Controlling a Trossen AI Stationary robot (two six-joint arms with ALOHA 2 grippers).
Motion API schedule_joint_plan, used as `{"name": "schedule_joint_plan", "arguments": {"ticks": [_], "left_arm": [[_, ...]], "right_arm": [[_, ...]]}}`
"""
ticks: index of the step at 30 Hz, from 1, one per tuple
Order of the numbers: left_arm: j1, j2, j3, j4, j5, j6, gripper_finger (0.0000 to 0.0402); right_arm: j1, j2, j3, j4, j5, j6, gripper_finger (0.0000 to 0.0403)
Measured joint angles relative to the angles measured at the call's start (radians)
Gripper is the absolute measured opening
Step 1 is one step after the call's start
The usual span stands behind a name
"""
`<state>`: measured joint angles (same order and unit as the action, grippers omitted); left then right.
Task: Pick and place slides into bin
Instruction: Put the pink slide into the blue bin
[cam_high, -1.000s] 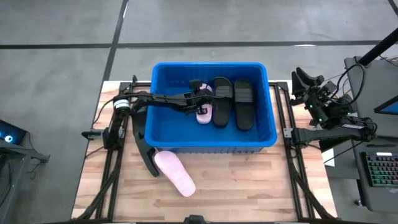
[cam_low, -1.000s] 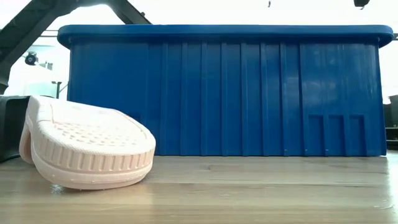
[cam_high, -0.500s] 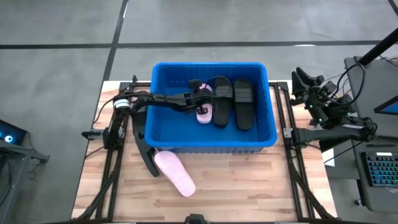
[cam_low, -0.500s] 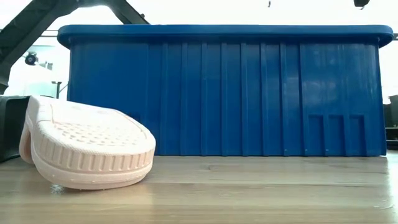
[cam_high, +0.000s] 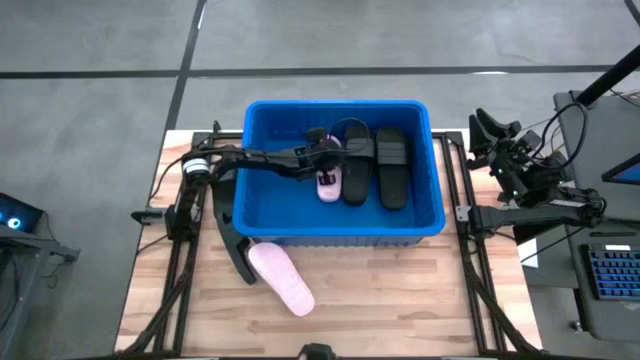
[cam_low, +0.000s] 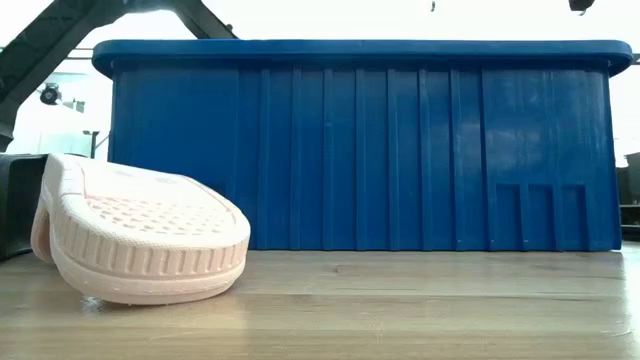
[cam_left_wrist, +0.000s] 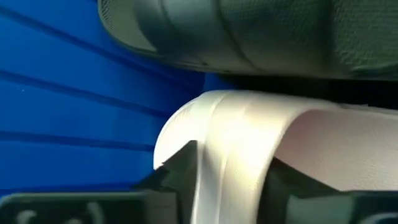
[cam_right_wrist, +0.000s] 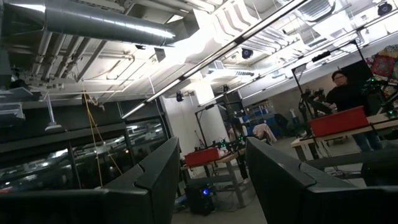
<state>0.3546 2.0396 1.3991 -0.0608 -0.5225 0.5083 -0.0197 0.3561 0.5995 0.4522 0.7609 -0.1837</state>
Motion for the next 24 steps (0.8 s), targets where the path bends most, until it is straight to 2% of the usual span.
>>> {"name": "schedule_joint_plan", "arguments": {"ticks": [7,12,19,24], "left_arm": [[0.000,-0.012,0.005,-0.022,0.005,0.001,0.0212],[0.000,-0.023,0.019,-0.094,0.084,-0.002,0.0261],[-0.002,-0.044,0.019,-0.181,0.107,-0.009,0.0294],[-0.006,-0.103,0.011,-0.245,0.115,-0.133,0.0295]], "right_arm": [[0.000,0.000,0.000,-0.001,0.000,0.000,0.0176],[0.000,0.000,0.000,-0.001,0.000,0.000,0.0176],[0.000,0.000,0.000,-0.001,0.000,0.000,0.0176],[0.000,0.000,0.000,-0.002,0.000,0.000,0.0176]]}}
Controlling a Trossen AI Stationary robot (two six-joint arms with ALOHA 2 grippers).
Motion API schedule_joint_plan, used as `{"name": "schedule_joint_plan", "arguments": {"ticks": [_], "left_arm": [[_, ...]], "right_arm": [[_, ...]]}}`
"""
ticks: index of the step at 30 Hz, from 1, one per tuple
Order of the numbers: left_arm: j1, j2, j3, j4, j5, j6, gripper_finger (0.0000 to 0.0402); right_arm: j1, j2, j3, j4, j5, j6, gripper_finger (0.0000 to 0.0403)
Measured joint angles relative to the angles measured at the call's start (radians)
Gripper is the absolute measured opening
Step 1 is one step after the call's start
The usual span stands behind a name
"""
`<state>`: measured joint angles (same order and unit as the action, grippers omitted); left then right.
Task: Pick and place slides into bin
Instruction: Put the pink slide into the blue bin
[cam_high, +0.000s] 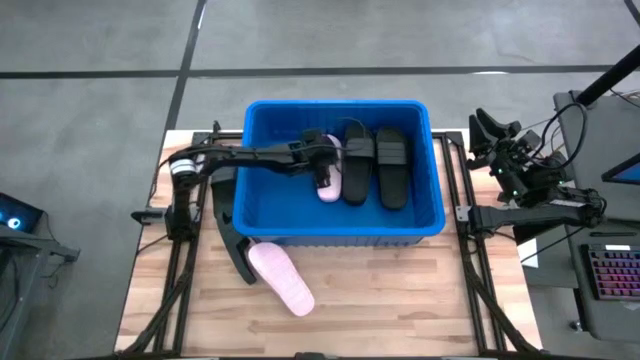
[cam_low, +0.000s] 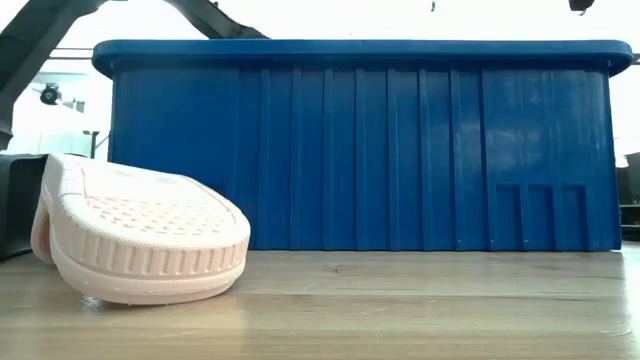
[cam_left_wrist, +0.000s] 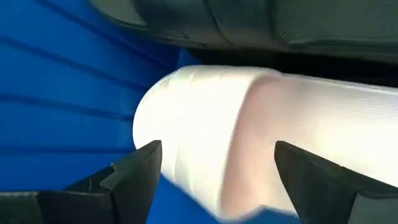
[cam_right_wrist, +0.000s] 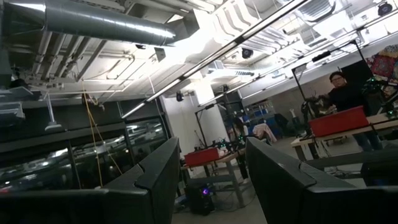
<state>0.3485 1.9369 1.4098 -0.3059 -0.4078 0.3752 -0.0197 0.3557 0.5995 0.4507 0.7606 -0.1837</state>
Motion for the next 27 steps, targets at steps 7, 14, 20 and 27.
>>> {"name": "schedule_joint_plan", "arguments": {"ticks": [7,14,20,27], "left_arm": [[-0.012,-0.179,-0.029,0.030,0.115,-0.080,0.0295],[-0.016,-0.355,-0.029,0.033,0.142,-0.087,0.0295],[-0.041,-0.480,-0.029,0.017,0.151,-0.135,0.0295],[-0.075,-0.591,-0.030,0.008,0.153,-0.137,0.0295]], "right_arm": [[0.000,0.001,0.000,-0.003,0.000,0.000,0.0176],[0.000,0.011,0.000,-0.003,0.000,0.000,0.0176],[0.000,0.012,0.000,-0.002,0.000,0.000,0.0176],[0.000,0.013,0.000,-0.003,0.000,0.025,0.0176]]}}
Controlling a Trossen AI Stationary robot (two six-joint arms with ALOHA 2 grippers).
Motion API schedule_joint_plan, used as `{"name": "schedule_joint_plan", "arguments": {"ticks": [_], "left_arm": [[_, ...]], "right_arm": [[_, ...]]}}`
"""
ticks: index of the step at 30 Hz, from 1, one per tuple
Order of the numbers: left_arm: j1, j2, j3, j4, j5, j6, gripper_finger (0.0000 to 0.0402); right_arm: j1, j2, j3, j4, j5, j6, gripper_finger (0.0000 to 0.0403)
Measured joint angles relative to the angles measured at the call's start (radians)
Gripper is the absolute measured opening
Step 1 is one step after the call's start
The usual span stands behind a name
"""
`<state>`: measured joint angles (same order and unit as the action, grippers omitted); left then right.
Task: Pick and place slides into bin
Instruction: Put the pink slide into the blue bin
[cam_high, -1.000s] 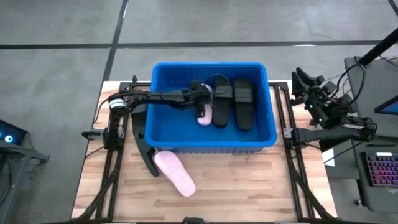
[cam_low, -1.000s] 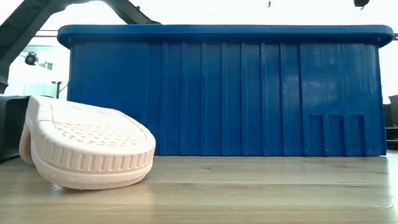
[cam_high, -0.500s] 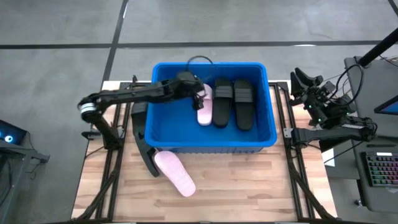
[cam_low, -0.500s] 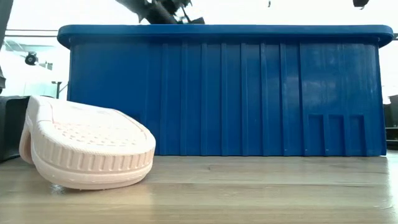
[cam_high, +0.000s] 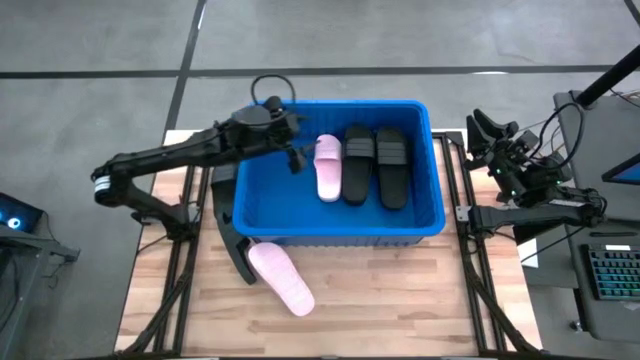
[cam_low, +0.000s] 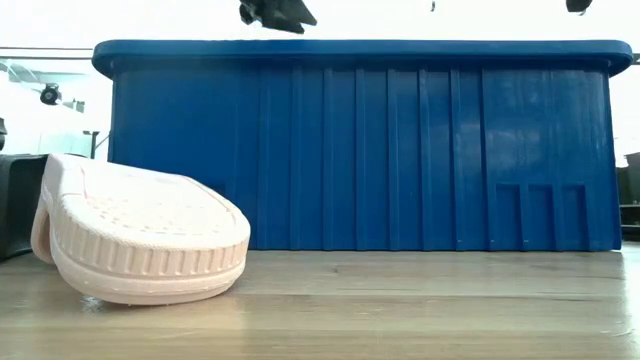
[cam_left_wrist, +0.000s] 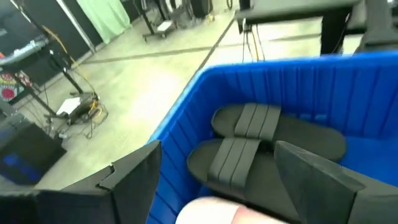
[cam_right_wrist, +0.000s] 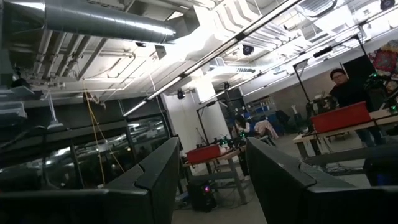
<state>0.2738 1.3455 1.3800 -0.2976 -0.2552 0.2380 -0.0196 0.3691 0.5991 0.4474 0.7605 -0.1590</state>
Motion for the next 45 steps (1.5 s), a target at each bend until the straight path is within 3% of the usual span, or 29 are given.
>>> {"name": "schedule_joint_plan", "arguments": {"ticks": [13,24,31,45], "left_arm": [[-0.063,-0.124,0.000,-0.007,-0.001,-0.103,0.0295],[-0.121,-0.184,0.000,-0.084,0.098,-0.167,0.0295],[-0.126,-0.190,0.000,-0.215,0.171,-0.379,0.0295],[-0.200,-0.128,0.000,-0.200,0.199,-0.819,0.0295]], "right_arm": [[0.000,0.000,0.000,-0.002,0.000,0.009,0.0176],[0.000,0.000,0.000,-0.003,0.000,0.047,0.0176],[0.000,0.000,0.000,-0.016,0.000,0.046,0.0176],[0.000,0.000,0.000,-0.025,0.000,0.071,0.0176]]}}
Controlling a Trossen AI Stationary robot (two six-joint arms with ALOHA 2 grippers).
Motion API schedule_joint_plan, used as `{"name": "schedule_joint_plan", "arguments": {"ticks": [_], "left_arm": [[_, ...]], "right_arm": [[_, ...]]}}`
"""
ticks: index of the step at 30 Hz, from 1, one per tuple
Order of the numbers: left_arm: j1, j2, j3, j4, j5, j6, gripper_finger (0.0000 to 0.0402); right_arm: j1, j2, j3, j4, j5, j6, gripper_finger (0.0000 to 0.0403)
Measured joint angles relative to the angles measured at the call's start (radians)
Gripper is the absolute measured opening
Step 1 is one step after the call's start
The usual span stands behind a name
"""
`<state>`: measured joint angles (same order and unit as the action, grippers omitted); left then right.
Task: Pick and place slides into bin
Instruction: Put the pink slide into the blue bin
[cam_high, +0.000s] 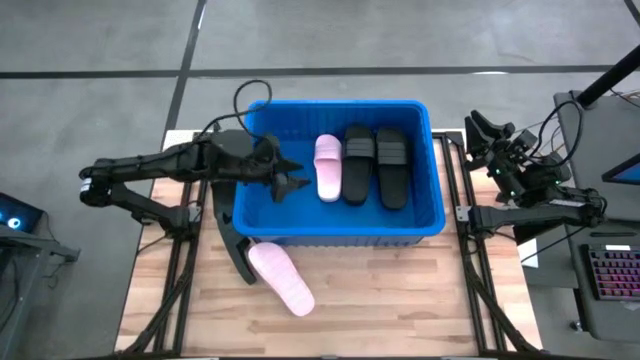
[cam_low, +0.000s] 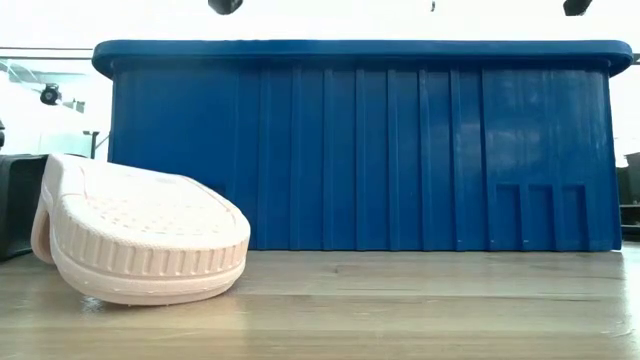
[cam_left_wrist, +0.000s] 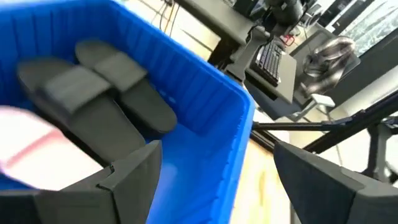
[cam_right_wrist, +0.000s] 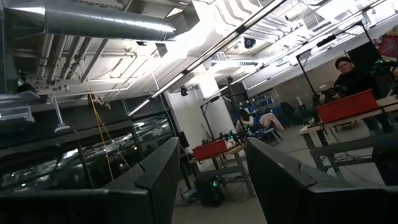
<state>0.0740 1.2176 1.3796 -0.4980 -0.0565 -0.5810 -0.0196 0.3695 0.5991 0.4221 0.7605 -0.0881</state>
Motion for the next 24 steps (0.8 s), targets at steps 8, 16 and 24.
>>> {"name": "schedule_joint_plan", "arguments": {"ticks": [8,16,24], "left_arm": [[-0.083,0.086,0.000,0.026,-0.023,-0.225,0.0295],[-0.167,0.208,0.002,0.088,-0.028,-0.361,0.0295],[-0.235,0.267,0.002,0.168,-0.027,-0.412,0.0295]], "right_arm": [[0.000,0.000,0.000,-0.027,0.000,0.002,0.0176],[0.000,0.000,0.001,-0.107,0.000,0.001,0.0176],[0.000,0.000,0.001,-0.162,0.000,0.001,0.0176]]}}
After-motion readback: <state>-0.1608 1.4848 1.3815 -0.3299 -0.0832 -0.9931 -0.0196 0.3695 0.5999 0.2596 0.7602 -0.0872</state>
